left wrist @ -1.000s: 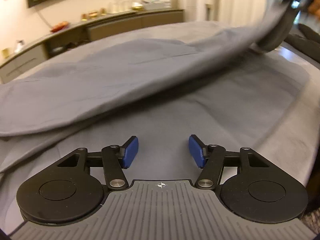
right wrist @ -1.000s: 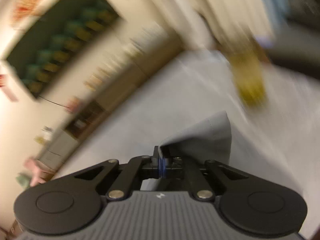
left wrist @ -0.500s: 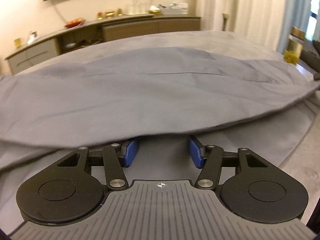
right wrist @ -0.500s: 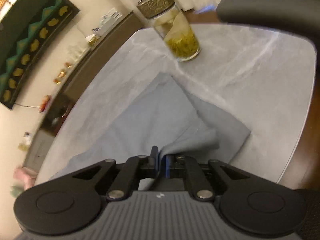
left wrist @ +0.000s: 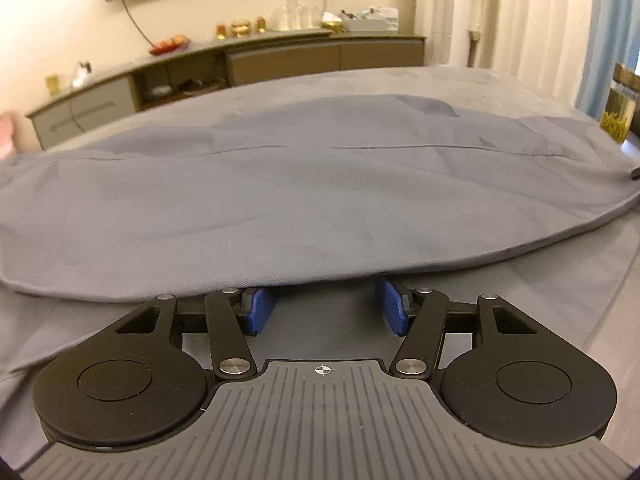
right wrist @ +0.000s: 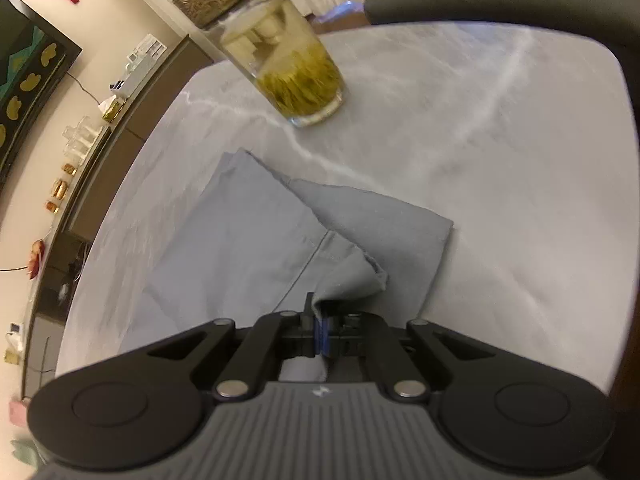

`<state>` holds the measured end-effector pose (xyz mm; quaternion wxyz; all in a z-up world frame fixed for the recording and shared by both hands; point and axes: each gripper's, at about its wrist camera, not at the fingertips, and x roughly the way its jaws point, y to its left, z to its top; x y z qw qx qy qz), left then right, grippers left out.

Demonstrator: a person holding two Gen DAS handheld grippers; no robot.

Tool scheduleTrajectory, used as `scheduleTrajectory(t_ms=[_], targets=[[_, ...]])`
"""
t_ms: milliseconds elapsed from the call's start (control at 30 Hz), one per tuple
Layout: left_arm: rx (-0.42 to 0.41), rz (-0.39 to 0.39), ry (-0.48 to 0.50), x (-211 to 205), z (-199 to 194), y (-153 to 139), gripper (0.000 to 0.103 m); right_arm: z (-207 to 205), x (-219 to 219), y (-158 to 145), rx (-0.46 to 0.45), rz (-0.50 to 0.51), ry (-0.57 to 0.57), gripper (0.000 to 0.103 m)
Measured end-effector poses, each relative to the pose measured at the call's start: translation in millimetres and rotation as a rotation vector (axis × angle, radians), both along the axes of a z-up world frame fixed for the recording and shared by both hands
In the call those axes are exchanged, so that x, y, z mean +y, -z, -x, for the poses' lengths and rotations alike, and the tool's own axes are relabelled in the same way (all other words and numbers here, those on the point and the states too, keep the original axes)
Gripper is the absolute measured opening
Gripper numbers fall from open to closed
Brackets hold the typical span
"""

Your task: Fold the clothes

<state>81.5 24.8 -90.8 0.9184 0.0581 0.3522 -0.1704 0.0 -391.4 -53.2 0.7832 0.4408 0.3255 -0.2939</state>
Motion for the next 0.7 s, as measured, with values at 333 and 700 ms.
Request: scheduleTrajectory(t_ms=[333,700], targets=[[-0.021,0.205,-0.187,169,76,-45,0.043,59,27,-48,-0.04,0.282,0.153,0.052],[0.002,0.357,-0.53,327,73,-32,0.04,-17,346,-92,-0.267,0.637,-0.859,0.056]])
